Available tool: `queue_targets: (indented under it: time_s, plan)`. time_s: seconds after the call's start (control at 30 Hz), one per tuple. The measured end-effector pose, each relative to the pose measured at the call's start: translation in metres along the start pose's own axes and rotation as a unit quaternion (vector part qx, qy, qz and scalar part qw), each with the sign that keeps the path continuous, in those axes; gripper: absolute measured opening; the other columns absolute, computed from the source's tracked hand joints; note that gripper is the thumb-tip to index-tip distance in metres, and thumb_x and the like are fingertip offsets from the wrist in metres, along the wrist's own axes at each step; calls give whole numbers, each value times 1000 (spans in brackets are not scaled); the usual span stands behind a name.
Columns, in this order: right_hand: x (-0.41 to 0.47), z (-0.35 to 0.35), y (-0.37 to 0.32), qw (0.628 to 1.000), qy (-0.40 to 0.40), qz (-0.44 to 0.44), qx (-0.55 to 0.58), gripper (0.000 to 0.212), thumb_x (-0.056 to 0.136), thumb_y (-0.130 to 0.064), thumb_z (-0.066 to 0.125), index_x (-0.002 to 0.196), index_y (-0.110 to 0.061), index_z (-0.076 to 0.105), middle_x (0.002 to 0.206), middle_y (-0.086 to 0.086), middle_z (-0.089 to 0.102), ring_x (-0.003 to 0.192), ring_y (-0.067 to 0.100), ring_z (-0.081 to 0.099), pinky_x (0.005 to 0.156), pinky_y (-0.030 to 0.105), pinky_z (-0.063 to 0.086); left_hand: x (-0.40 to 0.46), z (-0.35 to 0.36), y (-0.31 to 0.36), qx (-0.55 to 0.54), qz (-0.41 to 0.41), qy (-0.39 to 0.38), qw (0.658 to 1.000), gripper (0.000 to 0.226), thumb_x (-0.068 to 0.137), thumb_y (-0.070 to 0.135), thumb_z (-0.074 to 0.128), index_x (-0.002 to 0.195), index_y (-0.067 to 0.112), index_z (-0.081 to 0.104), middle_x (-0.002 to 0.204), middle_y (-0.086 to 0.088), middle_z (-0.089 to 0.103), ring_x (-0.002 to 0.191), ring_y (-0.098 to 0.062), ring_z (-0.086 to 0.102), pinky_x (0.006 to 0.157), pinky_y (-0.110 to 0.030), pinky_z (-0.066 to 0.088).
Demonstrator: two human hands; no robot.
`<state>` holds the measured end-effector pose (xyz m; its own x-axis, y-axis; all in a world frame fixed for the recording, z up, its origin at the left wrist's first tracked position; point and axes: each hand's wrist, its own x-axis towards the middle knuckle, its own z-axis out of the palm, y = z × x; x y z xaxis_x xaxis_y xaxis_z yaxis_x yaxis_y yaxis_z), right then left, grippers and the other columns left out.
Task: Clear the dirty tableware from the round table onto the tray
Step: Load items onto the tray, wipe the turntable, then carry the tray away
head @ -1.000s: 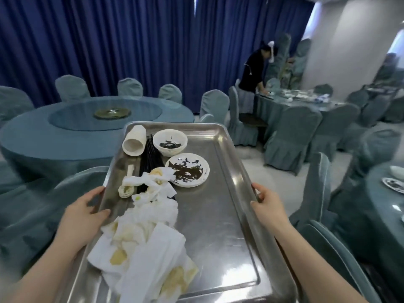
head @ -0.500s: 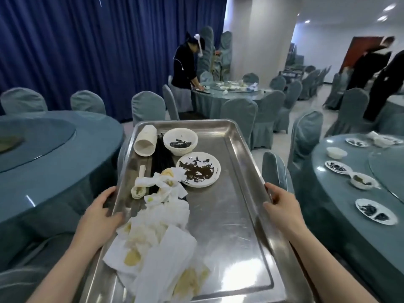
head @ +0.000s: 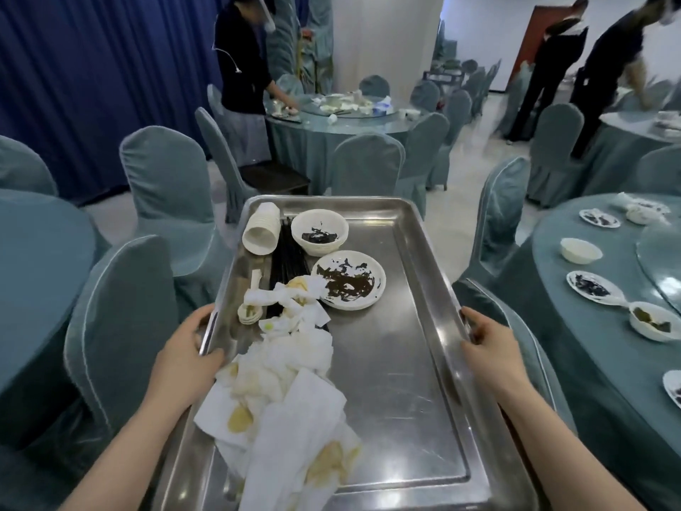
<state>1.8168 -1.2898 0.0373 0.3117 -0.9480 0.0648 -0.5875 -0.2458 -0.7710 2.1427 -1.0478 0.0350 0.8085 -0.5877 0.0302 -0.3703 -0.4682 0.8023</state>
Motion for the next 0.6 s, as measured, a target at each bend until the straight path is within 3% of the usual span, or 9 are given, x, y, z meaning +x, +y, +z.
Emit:
queue_targets:
  time_s: [0.1, 0.23, 0.37, 0.47, 0.53, 0.6]
  plan:
    - [53, 20, -2, 999, 29, 22, -2, 63, 77, 0, 59, 136, -24, 53, 56, -4, 50, 41, 4, 41, 42, 11, 36, 82, 26, 12, -28, 3, -33, 999, 68, 76, 1, 64, 123, 47, 49, 66, 3, 57, 52, -17, 54, 51, -29, 44]
    - [128, 28, 1, 995, 70, 68, -9, 61, 78, 2, 60, 133, -23, 54, 58, -4, 54, 46, 4, 46, 42, 10, 37, 179, 75, 43, -48, 12, -74, 996, 67, 78, -6, 62, 130, 35, 50, 48, 9, 38, 43, -8, 37, 49, -25, 38]
    - [224, 22, 16, 991, 88, 98, -10, 62, 80, -2, 61, 135, -28, 52, 80, 9, 68, 73, 21, 64, 54, 17, 43, 278, 142, 93, -66, 43, -114, 990, 67, 78, -9, 62, 130, 32, 49, 39, 16, 47, 34, 0, 42, 41, -17, 38]
    - [308, 16, 28, 989, 102, 104, -8, 62, 80, -2, 62, 135, -29, 52, 80, 14, 67, 74, 27, 64, 61, 28, 49, 350, 193, 133, -80, 38, -130, 987, 69, 80, -6, 63, 132, 35, 45, 50, 20, 59, 41, 0, 53, 48, -26, 43]
    - [365, 12, 37, 988, 111, 110, -3, 62, 79, -3, 62, 134, -30, 52, 78, 15, 67, 73, 29, 65, 64, 31, 50, 396, 226, 159, -88, 32, -135, 986, 70, 80, -5, 64, 135, 33, 43, 57, 12, 64, 45, -2, 58, 50, -25, 45]
    - [419, 9, 42, 987, 117, 106, -6, 61, 79, -3, 62, 134, -28, 53, 74, 15, 67, 69, 28, 64, 61, 28, 48, 440, 256, 185, -83, 43, -128, 987, 70, 79, -4, 64, 136, 30, 44, 49, 15, 59, 41, 0, 54, 47, -20, 43]
